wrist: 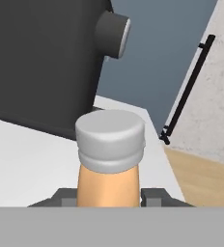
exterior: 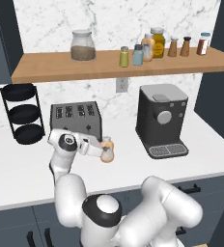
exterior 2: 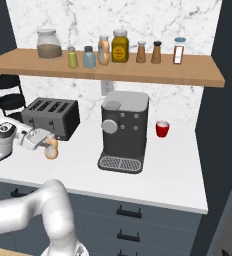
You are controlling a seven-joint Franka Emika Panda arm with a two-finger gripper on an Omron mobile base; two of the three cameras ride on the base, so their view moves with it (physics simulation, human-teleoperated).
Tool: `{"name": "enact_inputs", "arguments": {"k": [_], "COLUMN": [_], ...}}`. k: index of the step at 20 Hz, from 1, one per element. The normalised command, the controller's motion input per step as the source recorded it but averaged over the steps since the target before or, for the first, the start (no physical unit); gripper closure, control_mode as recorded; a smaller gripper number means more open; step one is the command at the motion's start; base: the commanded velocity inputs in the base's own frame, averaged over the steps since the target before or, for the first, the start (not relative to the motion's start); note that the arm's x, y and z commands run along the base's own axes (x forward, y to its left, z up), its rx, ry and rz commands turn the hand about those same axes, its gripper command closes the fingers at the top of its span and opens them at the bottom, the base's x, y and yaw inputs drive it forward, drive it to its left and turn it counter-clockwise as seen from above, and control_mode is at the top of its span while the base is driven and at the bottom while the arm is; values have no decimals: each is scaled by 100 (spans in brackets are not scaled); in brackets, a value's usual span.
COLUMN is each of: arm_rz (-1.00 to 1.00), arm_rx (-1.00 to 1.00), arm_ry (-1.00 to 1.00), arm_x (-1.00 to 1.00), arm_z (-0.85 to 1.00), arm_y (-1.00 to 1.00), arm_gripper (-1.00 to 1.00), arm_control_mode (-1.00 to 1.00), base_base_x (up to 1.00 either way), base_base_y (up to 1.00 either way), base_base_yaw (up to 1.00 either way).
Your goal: Put the shaker and condiment bottle from the counter next to their counterparts in the cabinet.
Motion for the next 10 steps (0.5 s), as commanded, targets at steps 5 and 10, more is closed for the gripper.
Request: {"name": "enact_inputs", "arguments": {"k": [5, 10], "arm_rz": [25, 21], "arm_rx": [0, 0], "arm_ry": [0, -9], "arm_x": [-43, -64], "arm_z": [25, 23], "arm_y": [0, -1], "arm_gripper": [100, 100], "arm_control_mode": [-100, -100], "base_base_x": [0, 0], "base_base_y": [0, 0], "base_base_yaw": [0, 0]}}
